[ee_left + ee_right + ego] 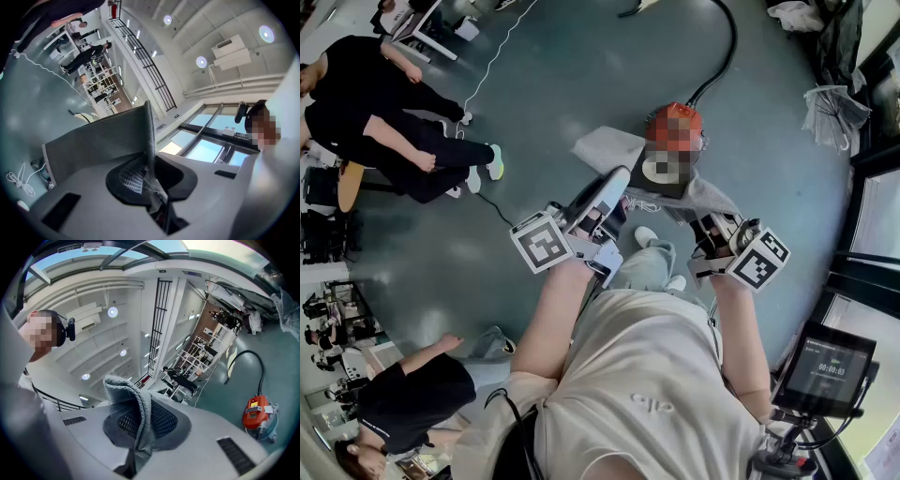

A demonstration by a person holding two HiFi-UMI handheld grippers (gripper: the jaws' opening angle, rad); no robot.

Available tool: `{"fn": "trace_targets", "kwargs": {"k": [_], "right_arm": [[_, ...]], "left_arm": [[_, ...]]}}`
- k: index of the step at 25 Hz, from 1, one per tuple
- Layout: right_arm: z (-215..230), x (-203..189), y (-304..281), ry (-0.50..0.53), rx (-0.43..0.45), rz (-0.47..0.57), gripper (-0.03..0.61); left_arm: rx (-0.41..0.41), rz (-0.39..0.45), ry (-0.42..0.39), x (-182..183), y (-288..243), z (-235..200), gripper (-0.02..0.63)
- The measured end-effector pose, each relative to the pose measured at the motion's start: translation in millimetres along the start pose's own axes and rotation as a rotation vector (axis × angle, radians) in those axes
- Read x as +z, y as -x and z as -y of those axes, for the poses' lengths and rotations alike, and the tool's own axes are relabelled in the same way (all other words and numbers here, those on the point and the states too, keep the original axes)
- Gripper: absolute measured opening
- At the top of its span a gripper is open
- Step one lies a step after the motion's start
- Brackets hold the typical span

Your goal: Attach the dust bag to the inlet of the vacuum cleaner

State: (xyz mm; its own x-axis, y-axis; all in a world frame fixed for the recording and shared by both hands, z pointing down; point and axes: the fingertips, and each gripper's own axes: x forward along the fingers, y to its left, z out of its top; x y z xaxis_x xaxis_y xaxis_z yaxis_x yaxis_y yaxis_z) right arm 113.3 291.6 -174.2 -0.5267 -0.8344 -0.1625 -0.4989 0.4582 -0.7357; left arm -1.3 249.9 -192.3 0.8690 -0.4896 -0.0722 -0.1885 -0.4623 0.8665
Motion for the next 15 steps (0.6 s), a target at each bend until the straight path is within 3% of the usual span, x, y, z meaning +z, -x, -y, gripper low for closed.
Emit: {"fn": "trace_targets", "kwargs": {"k": [3,8,15], "right_arm": [[23.1,-10.0,-31.7,-0.023,0.003,-0.062,0.023],[84.2,4.1,-156.8,-0.029,0.035,-0.255,0.024],[68.9,-25.7,-176.6,-0.028,0.259,-0.505,0.028]], "left_arm": [[0.016,0.03,0.024,25.5,-5.5,-30.8,0.037],[0.078,0.134,0.036,135.0,-44.4,-109.3,0.035],[0.173,0.32,0.015,151.3,-1.8,-112.2,0.032]]}}
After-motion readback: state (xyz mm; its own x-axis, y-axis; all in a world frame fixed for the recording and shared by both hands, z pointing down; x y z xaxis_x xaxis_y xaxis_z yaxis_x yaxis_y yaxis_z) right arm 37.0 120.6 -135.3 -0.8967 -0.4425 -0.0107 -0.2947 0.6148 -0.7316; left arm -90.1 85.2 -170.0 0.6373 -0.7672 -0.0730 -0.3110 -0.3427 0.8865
